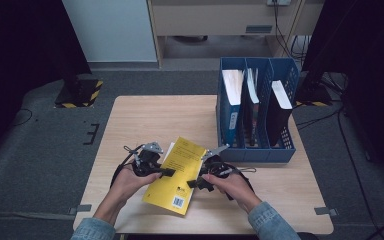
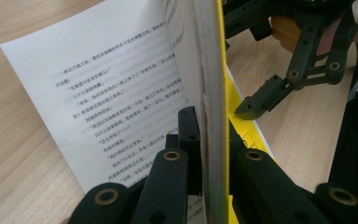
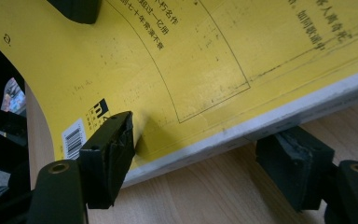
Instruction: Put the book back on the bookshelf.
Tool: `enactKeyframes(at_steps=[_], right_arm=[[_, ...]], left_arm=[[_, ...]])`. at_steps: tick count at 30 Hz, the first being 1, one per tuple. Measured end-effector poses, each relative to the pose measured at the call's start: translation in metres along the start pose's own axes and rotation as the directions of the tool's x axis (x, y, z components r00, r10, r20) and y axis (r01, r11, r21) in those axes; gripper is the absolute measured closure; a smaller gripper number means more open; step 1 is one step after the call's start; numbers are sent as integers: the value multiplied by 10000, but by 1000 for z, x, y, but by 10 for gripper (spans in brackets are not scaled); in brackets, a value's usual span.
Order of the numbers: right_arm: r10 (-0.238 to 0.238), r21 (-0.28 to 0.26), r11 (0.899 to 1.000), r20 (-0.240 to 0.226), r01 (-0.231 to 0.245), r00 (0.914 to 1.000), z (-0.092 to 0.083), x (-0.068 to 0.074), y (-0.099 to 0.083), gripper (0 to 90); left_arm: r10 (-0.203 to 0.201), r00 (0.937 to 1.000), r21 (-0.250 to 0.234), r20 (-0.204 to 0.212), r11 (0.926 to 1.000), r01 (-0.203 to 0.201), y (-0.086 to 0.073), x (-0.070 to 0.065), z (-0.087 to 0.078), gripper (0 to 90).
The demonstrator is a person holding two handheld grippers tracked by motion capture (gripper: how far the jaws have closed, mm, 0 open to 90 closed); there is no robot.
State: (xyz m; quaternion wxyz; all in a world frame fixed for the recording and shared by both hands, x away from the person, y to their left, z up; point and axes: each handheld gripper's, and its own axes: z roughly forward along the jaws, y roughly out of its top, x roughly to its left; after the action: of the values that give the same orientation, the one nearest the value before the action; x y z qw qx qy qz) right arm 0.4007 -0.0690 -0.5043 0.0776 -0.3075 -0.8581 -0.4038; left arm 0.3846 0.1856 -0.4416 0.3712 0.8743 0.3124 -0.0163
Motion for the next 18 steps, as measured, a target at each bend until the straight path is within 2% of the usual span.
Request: enactKeyframes(at_steps=[7, 9, 18], right_arm=[[-262, -61, 9996, 247, 264, 9994, -10, 11, 16, 349], [-476, -32, 9989, 320, 477, 9984, -12, 13, 21, 355], [-766, 117, 9970, 276, 763, 9967, -21, 26, 37, 372]], left_arm=[[-40, 9998, -268, -185, 9996, 35, -4, 5, -14, 857], [-48, 9997, -284, -230, 9996, 42, -6, 6, -15, 857], [-102, 9998, -558, -193, 9984, 91, -12, 11, -22, 855]])
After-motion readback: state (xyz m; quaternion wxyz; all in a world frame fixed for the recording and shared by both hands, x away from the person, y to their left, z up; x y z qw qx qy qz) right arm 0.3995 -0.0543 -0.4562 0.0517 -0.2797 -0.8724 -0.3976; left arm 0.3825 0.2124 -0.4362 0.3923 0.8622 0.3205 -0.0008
